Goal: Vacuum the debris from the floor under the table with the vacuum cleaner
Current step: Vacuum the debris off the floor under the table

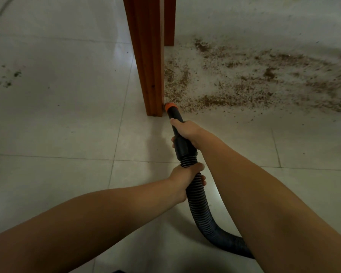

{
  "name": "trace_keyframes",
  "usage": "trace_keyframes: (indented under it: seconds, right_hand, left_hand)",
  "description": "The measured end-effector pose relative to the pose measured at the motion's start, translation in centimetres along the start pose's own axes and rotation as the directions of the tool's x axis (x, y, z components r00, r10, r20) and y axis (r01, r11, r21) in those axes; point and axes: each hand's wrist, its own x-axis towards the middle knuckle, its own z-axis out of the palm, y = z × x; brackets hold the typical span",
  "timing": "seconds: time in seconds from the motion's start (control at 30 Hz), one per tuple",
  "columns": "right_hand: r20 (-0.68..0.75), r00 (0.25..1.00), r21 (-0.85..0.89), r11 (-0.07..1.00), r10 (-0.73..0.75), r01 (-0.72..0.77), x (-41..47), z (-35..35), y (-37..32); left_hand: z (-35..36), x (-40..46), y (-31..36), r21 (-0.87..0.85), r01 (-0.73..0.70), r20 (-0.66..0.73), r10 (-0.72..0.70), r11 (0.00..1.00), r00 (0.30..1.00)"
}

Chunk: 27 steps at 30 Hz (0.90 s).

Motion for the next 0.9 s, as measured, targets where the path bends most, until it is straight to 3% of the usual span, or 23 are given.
trace_keyframes:
  seconds: [0.2,0.57,0.77,0.9]
  right_hand:
    - [-0.03,0.999,0.029,1.0,0.013,-0.012,0.0,0.1,0.6]
    - [-0.231,0.965,0.183,0.98,0.125,-0.083,-3.3,-4.7,4.1]
    - [-0.245,0.964,0.186,0.981,0.102,-0.056,-2.9,-7.0,4.4]
    - [-0.153,0.986,0.139,0.989,0.071,-0.05,-2.2,-7.0,3.1]
  left_hand:
    - [-0.6,-0.2,-0.2,0.052,0.043,0.045,-0.045,0.998,0.998]
    - [2.6,-1.5,-1.3,0.24,0.092,0.13,-0.125,0.967,0.984]
    - [4.8,-1.0,-1.1,0.265,0.088,0.11,-0.121,0.96,0.987]
    - [5.4,-0.6,-0.3,0.23,0.085,0.059,-0.101,0.97,0.993]
